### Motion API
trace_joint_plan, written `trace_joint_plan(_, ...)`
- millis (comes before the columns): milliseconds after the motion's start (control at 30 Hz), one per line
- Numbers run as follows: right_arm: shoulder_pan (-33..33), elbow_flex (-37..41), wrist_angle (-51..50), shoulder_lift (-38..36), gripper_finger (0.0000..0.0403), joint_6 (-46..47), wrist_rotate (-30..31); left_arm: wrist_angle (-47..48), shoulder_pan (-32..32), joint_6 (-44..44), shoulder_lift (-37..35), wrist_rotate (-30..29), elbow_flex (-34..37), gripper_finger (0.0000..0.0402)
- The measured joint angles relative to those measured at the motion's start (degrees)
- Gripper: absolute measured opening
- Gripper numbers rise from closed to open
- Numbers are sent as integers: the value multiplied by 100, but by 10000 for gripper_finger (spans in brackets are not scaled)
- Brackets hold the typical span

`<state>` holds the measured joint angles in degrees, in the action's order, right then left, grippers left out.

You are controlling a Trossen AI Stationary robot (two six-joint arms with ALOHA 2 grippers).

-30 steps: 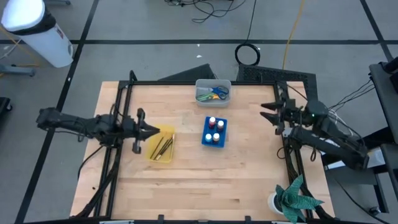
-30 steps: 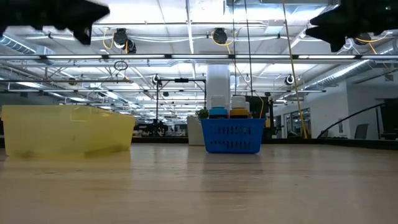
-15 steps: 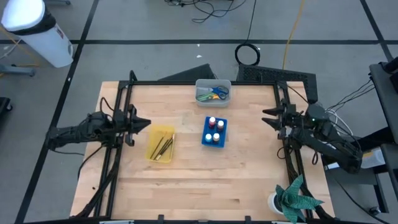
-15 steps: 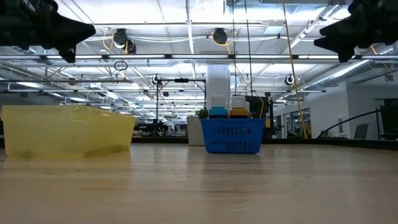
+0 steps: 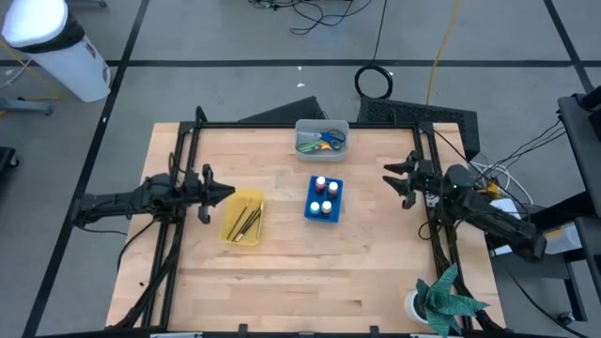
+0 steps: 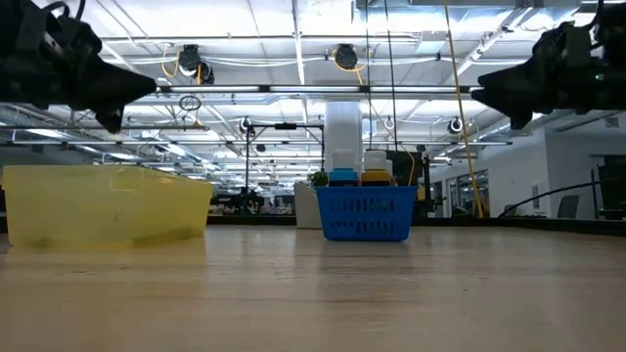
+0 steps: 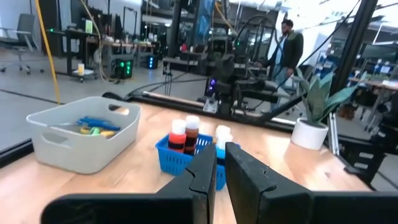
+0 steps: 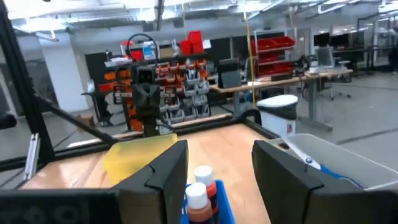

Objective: Pick & Place Paint Supplies
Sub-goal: Return to Home Position

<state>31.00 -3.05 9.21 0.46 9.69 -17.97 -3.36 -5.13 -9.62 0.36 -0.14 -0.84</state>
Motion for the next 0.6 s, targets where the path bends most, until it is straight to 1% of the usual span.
trace_joint_plan(67,0,68,-264,15,165,-164,-5,96,0,28,0,-11,0,42)
trace_joint_plan(167,0,194,-376,15,165,-337,60,154,0,0,0,-11,0,42)
trace_joint_plan(300,0,201,-462,81,167,-439,577,158,0,52,0,-11,0,42)
trace_joint_plan(333,3,205,-444,89,167,-442,620,158,0,52,0,-11,0,42)
trace_joint_plan(600,2,212,-387,115,166,-442,594,167,0,55,0,-11,-1,42)
